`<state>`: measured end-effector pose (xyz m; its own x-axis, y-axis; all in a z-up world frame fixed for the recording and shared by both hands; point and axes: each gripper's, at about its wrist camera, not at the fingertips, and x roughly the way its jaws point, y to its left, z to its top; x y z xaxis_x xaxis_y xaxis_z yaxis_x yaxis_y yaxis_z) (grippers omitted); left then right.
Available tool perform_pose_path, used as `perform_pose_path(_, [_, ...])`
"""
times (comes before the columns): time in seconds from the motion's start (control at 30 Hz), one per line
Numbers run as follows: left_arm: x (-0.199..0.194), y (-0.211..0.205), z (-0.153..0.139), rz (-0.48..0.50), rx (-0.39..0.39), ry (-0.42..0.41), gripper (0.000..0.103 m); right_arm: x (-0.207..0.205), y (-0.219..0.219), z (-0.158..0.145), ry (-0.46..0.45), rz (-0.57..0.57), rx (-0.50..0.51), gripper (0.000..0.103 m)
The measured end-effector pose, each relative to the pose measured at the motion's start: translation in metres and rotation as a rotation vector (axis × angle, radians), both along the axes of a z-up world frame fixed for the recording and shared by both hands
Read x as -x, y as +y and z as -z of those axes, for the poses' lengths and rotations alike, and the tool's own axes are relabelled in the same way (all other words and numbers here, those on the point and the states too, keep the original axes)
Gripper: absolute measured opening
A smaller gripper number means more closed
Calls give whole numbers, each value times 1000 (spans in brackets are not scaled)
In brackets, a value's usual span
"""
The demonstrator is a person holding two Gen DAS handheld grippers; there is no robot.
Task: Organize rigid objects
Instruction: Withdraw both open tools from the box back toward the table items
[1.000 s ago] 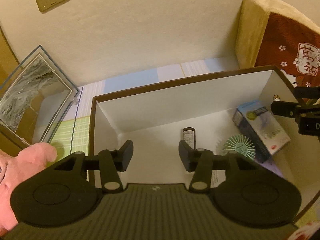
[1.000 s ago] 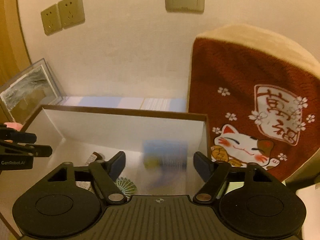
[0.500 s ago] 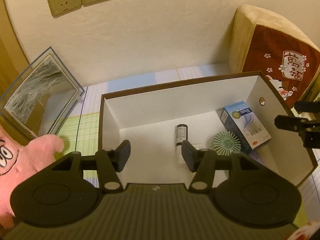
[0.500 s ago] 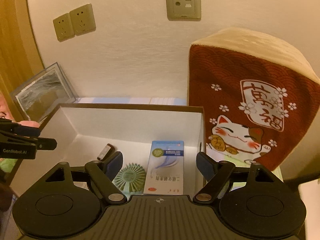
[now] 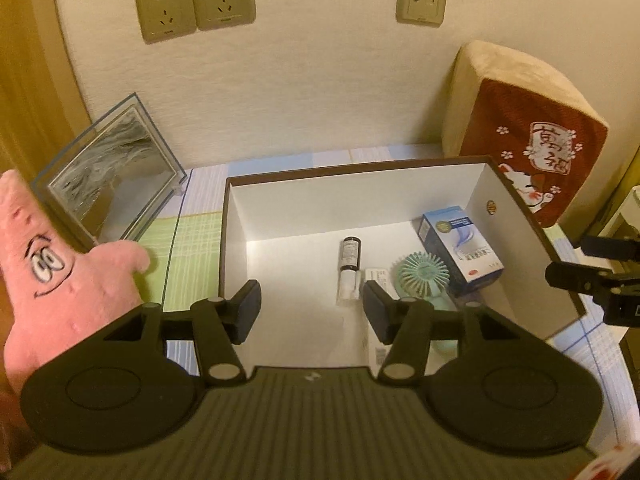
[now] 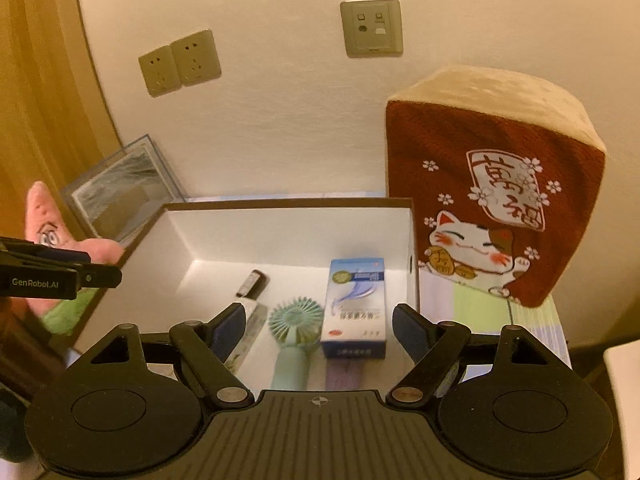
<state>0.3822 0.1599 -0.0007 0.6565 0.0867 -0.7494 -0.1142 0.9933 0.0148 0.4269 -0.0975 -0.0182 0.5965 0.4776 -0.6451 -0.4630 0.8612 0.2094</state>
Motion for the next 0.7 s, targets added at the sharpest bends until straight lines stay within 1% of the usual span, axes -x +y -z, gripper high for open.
perform_pose_path(0.2, [34, -2, -10, -20, 24, -12, 54, 31, -9, -7, 6, 6, -41, 80])
perform_pose_path(0.43, [68, -4, -20, -35, 33, -38, 54, 60, -16, -12, 29, 5, -69, 80])
perform_pose_path(0.7, [105, -9, -20, -51, 61, -34, 54, 91, -21, -17, 39, 2, -85, 80])
